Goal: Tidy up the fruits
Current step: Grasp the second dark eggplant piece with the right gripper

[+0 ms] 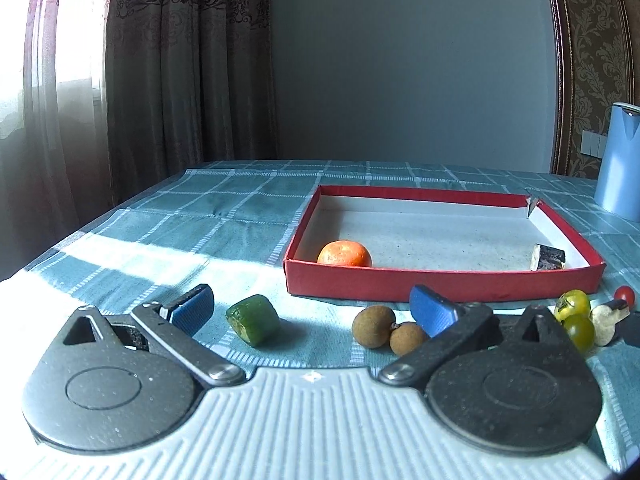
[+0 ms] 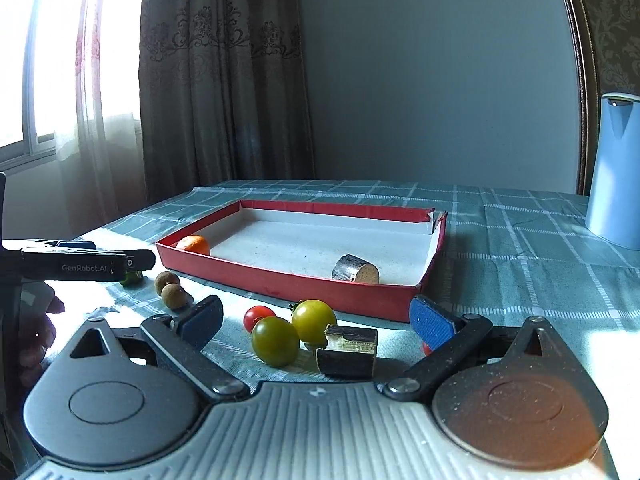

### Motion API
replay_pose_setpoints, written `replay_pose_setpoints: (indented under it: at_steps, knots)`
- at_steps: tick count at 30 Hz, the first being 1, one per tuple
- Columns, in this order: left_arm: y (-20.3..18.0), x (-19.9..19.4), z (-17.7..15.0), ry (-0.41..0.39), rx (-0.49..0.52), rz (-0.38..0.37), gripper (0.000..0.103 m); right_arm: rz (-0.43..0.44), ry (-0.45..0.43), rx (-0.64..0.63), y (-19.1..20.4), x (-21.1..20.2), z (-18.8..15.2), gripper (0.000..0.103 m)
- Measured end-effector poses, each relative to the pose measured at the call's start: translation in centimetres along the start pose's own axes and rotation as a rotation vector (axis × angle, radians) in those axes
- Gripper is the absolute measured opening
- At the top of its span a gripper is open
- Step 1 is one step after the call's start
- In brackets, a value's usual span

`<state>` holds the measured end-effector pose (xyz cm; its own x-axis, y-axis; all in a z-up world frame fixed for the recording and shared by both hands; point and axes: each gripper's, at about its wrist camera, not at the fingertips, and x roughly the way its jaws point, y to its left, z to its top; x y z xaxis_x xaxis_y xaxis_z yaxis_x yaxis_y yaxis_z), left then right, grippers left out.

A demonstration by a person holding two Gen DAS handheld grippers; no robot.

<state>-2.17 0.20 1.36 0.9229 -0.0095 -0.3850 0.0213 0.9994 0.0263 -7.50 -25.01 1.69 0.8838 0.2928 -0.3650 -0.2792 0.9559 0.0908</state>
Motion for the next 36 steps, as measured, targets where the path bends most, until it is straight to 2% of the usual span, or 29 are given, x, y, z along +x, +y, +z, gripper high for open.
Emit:
replay_pose_setpoints:
  at_steps: [3, 5, 8, 11, 12, 13, 23, 32, 36]
  knots:
    - [0.4, 0.4, -0.1, 0.026, -0.018, -0.021, 0.103, -0.033, 0.008, -0.029, 0.7, 0.1, 0.0, 0.100]
    - [0.9, 0.5, -0.1, 0.037, -0.047, -0.019, 0.103, -0.065, 0.024, 0.003, 0.3, 0.3, 0.0, 0.100]
    - [1.3, 0.6, -0.2, 0.044, -0.074, -0.033, 0.103, -0.085, 0.048, 0.057, -0.6, 0.7, -0.1, 0.092]
    - [1.5, 0.7, -0.2, 0.046, -0.084, -0.029, 0.103, -0.092, 0.081, 0.084, -1.0, 1.2, -0.2, 0.078]
    - [1.5, 0.7, -0.2, 0.044, -0.085, -0.030, 0.103, -0.098, 0.090, 0.089, -1.1, 1.3, -0.2, 0.068]
    - [1.5, 0.6, -0.2, 0.042, -0.084, -0.029, 0.103, -0.100, 0.099, 0.095, -1.2, 1.5, -0.3, 0.064]
    - [1.3, 0.6, -0.1, 0.045, -0.073, 0.003, 0.103, -0.106, 0.126, 0.150, -2.0, 1.9, -0.5, 0.064]
    - [1.4, 0.7, -0.1, 0.047, -0.075, 0.020, 0.103, -0.123, 0.164, 0.129, -1.6, 2.6, -0.5, 0.064]
    - [1.5, 0.6, -0.1, 0.049, -0.076, 0.023, 0.103, -0.127, 0.178, 0.125, -1.5, 2.9, -0.5, 0.060]
